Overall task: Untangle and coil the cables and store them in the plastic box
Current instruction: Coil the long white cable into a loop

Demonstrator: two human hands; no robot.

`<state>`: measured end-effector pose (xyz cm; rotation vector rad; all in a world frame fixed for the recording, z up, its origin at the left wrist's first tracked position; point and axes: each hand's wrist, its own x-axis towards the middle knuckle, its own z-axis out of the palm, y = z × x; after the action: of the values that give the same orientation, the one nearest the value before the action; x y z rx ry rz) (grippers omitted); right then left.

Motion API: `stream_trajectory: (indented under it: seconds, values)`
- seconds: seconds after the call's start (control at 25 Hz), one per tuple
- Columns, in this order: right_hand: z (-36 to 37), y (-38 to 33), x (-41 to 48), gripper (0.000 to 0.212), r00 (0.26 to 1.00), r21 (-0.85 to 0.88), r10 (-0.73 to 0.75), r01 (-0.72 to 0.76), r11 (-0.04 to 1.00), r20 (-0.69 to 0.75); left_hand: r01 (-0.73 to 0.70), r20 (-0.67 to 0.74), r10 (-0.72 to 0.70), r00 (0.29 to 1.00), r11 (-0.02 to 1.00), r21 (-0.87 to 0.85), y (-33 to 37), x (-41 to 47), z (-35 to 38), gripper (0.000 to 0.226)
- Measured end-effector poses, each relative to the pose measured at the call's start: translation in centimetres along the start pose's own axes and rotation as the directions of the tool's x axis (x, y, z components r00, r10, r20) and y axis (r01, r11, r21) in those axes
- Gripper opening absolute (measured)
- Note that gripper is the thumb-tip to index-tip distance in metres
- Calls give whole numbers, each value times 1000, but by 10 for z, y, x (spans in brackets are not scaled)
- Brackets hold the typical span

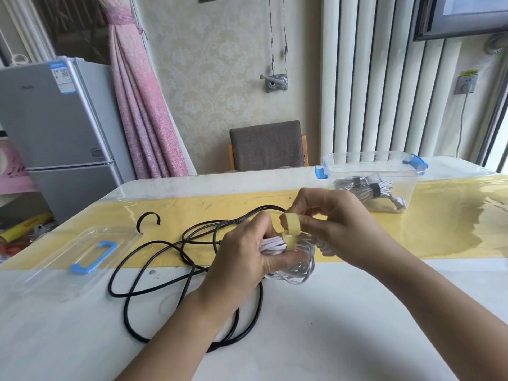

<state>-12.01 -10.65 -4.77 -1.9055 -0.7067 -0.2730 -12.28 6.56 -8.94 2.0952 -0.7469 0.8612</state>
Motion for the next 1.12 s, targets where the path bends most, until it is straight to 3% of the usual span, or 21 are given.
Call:
stream_trajectory:
  seconds: [0.12,0.36,0.52,0.64,0.72,0.96,1.12]
  values:
    - [-4,8,1,18,988,240,123,-143,960,96,-156,-7,157,988,985,73,-1,-2,6,47]
    - [4,22,5,29,979,293,139,-178,939,150,-331,39,329,944,933,145,1,-2,6,41]
    - [5,20,6,20,993,238,109,-95,966,-45,-37,17,36,999,998,54,7,-1,10,46]
    - [5,18,7,16,981,253,91,-46,966,-171,137,51,-135,990,989,-46,7,-3,14,41]
    - [5,19,7,14,978,267,110,-59,962,-177,158,65,-153,986,985,-64,5,-4,14,37]
    - [4,15,6,14,980,341,86,-19,940,-182,16,89,-8,996,996,-86,-1,0,6,24]
    - [6,17,5,6,983,241,6,39,970,-183,150,133,-123,983,965,-215,-1,1,1,23]
